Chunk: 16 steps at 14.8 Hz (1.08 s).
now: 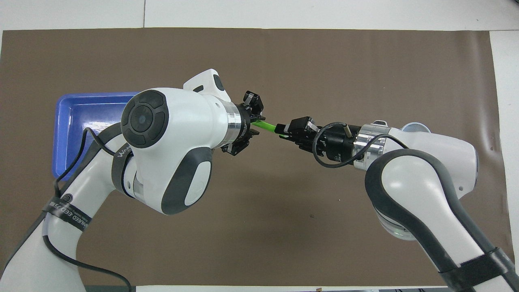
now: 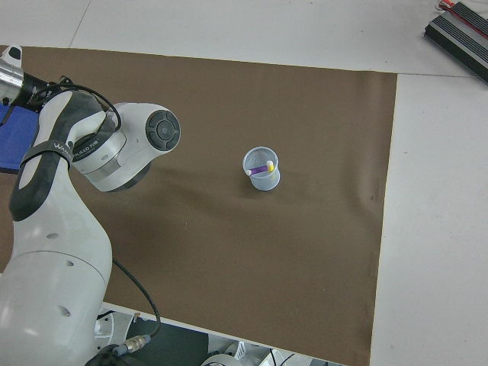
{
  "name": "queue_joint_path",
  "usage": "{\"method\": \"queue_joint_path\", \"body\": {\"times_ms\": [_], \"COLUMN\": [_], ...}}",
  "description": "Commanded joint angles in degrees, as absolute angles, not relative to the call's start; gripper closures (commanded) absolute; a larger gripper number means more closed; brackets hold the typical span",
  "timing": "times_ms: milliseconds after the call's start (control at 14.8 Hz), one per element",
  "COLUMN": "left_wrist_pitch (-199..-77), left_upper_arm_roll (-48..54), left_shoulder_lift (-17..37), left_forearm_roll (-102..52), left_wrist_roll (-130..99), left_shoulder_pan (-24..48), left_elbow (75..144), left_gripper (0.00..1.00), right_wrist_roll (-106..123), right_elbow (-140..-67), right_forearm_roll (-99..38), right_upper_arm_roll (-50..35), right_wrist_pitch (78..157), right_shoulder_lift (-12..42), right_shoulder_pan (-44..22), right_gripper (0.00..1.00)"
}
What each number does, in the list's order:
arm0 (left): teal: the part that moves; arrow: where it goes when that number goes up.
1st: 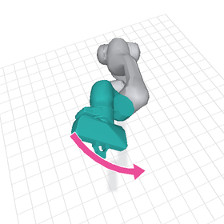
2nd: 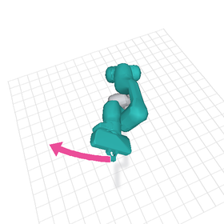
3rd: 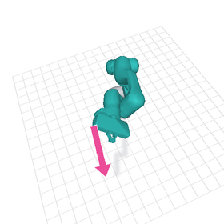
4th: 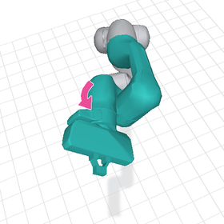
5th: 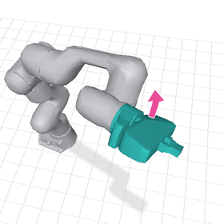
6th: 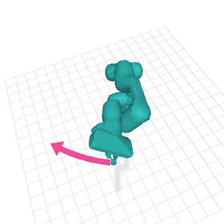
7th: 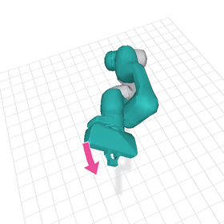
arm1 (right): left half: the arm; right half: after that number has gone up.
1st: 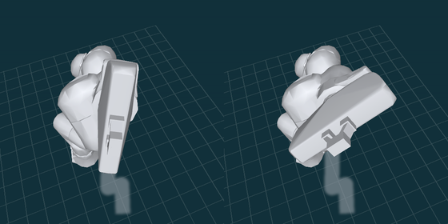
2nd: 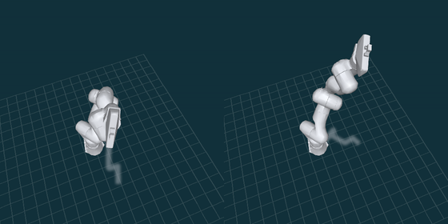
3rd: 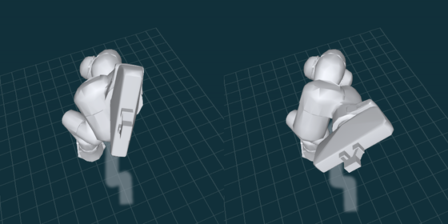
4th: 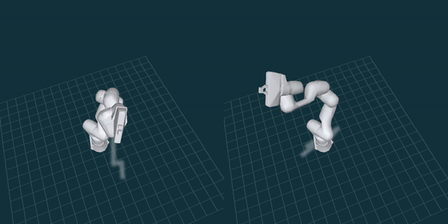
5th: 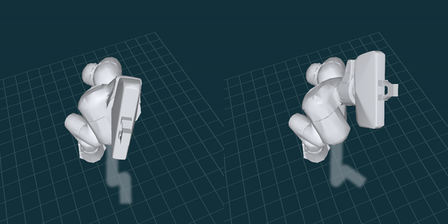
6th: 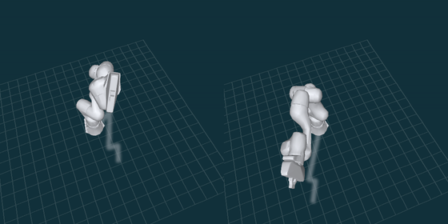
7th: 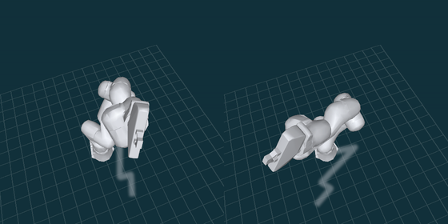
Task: Transfer and insert pens with both arms
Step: 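Insert the green pen into the clear cup with the right gripper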
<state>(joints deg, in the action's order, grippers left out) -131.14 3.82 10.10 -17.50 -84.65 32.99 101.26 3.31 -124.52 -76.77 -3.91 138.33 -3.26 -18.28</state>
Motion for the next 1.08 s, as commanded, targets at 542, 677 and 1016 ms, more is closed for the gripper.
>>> {"method": "queue_joint_path", "body": {"times_ms": [542, 677, 1016], "left_wrist_pitch": [-119.71, -119.45, -110.50], "left_upper_arm_roll": [2.81, 2.81, 2.81], "left_shoulder_lift": [2.21, -1.13, -2.81], "left_forearm_roll": [-11.53, -11.16, -9.24], "left_wrist_roll": [-43.10, -33.63, -12.52], "left_shoulder_pan": [20.85, 16.37, 5.47], "left_elbow": [109.93, 113.19, 109.71], "left_gripper": [0.00, 0.00, 0.00], "right_wrist_roll": [17.03, 23.08, 32.07], "right_elbow": [-110.68, -104.36, -108.97], "right_forearm_roll": [-30.39, -17.82, -2.83], "right_upper_arm_roll": [-3.78, -3.78, -3.60], "right_wrist_pitch": [108.93, 104.00, 107.39], "right_shoulder_lift": [-3.08, -1.94, -3.16], "right_shoulder_pan": [3.06, 4.65, 6.94], "right_gripper": [1.00, 1.00, 1.00]}}
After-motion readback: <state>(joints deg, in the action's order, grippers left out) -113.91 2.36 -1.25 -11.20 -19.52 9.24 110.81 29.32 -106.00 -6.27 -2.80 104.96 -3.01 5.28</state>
